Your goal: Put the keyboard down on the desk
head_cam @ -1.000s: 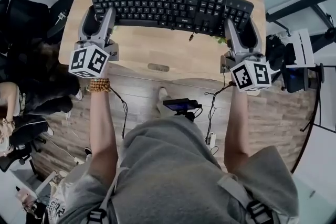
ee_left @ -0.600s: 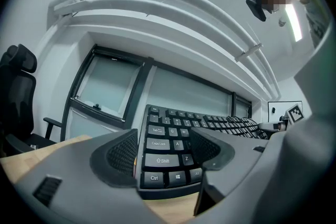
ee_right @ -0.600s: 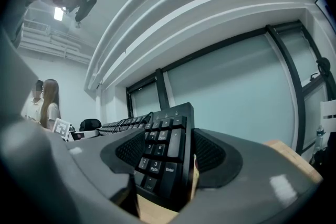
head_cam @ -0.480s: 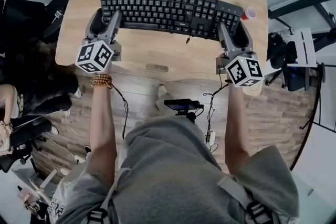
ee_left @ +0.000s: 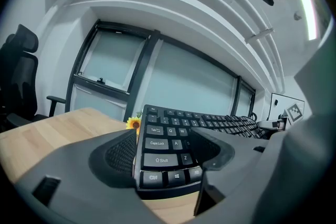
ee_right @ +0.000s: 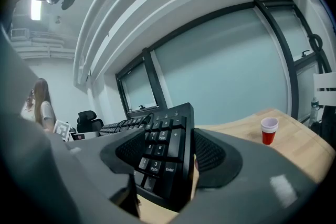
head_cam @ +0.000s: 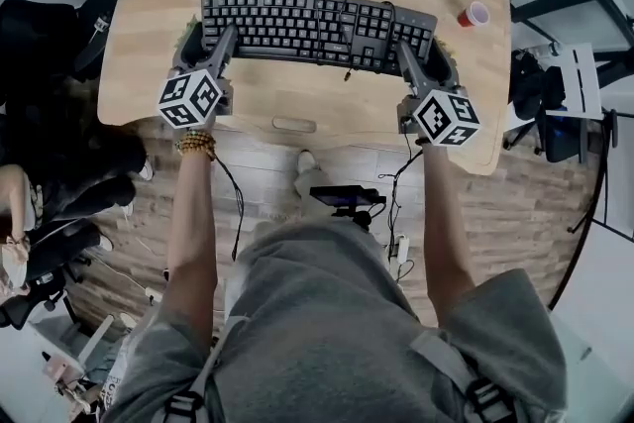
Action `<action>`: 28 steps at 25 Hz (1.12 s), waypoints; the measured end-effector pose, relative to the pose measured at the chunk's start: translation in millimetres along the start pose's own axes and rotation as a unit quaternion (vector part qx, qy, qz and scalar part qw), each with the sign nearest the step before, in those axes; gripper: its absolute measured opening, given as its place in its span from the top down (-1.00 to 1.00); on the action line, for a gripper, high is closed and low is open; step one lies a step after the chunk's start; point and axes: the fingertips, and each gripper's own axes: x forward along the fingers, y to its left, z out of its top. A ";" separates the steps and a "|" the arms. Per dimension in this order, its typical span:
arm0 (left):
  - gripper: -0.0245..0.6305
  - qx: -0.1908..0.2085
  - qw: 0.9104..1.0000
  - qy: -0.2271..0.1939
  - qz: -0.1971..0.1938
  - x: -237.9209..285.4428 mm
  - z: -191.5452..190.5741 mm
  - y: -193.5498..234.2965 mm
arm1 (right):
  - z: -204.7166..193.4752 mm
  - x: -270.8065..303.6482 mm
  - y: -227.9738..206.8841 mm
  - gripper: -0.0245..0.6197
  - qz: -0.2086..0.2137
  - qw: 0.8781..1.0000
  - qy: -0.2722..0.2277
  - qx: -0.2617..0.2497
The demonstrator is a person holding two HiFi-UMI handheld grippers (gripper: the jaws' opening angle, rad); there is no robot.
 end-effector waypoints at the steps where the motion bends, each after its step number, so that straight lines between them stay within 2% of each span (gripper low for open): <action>1: -0.04 -0.003 1.000 0.007 0.002 3.2 -7.2 1.0 | -5.6 3.0 -4.5 0.03 -0.001 1.000 0.007 0.002; 10: -0.04 -0.008 0.998 0.065 0.020 20.0 -68.8 24.5 | -79.4 24.0 -31.1 0.03 -0.017 0.997 0.070 0.035; 18: -0.04 -0.026 0.992 0.122 0.030 31.0 -133.6 46.5 | -141.2 37.0 -50.3 0.03 -0.039 0.990 0.124 0.060; 28: -0.04 -0.034 0.984 0.173 0.033 48.4 -172.4 60.0 | -190.8 51.9 -71.6 0.03 -0.063 0.979 0.171 0.091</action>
